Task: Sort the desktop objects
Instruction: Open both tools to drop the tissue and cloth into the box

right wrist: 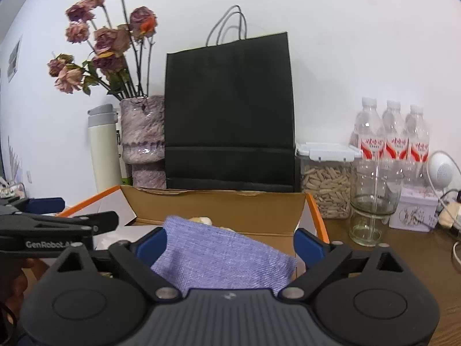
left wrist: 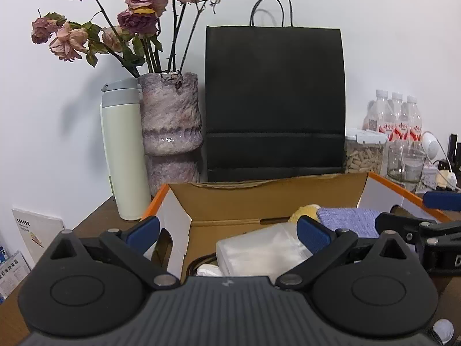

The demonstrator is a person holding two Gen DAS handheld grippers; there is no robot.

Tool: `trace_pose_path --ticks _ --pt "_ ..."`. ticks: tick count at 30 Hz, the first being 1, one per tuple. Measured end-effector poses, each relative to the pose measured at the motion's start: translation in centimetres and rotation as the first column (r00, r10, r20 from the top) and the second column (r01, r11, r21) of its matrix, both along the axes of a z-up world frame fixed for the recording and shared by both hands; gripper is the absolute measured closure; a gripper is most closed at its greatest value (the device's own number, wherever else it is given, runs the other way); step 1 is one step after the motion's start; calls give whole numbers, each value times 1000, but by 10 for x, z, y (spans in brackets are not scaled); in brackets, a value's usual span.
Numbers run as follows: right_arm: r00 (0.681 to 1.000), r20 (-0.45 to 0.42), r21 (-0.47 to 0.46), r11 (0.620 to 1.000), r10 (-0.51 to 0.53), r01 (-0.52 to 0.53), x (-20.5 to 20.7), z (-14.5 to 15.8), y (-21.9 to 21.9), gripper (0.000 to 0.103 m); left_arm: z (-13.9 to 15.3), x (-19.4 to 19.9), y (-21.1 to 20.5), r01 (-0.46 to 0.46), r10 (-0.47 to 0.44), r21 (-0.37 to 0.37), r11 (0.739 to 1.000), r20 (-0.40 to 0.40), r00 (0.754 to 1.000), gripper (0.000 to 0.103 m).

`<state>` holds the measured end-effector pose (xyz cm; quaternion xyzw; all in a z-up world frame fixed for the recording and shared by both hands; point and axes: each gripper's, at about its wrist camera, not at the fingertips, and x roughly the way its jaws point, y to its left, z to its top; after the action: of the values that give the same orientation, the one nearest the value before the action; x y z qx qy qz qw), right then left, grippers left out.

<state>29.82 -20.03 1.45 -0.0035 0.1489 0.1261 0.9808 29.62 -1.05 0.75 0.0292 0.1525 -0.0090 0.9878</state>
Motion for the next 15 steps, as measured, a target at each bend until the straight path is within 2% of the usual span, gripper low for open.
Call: trace_pose_path --ticks 7,15 --pt "1000 8 -41 999 2 -1 -4 -3 6 0 -2 -7 -3 10 -10 7 1000 33 999 0" --pt "1000 23 -67 998 -4 6 -10 -6 10 0 -5 -14 -2 -19 18 21 1000 68 998 0"
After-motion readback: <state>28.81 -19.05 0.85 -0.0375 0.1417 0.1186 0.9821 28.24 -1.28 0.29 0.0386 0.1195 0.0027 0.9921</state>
